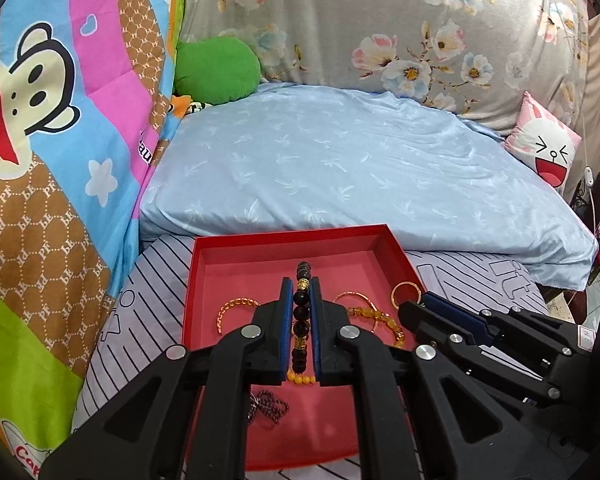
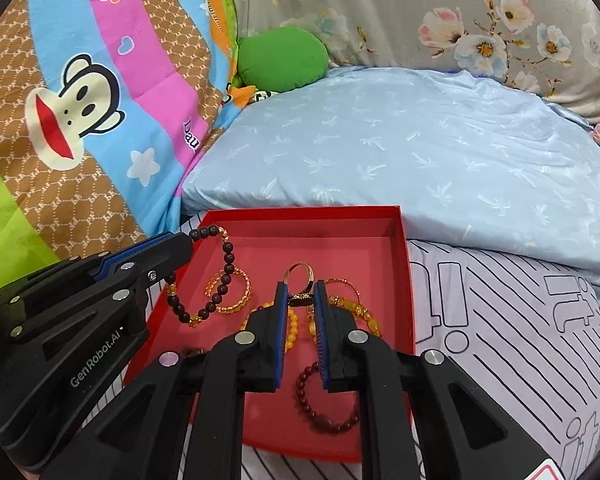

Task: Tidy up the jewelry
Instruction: 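Carry the bracelet and ring into the red tray and open both tools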

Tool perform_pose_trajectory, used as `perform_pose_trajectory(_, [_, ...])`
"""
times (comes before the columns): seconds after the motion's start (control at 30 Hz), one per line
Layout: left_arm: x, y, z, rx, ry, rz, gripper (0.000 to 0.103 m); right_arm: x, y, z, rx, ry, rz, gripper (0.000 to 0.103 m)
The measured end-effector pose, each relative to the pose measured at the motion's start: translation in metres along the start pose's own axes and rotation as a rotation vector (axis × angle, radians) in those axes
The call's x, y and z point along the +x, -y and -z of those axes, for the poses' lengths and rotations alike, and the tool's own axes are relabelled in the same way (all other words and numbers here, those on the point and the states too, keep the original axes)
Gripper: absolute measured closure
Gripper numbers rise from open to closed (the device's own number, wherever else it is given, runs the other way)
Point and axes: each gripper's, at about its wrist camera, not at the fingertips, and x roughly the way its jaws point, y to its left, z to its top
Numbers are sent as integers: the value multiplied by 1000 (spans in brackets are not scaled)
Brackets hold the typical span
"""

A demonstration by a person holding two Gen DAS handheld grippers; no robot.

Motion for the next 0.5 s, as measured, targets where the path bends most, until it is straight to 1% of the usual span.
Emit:
perform_pose_trajectory(0.23, [33, -7, -5, -6, -37, -20, 95, 34, 6, -6, 17, -42, 9, 91])
perform_pose_trajectory(0.5, [58, -14, 1, -23, -82, -45, 95, 55, 7, -7, 16, -69, 24, 91])
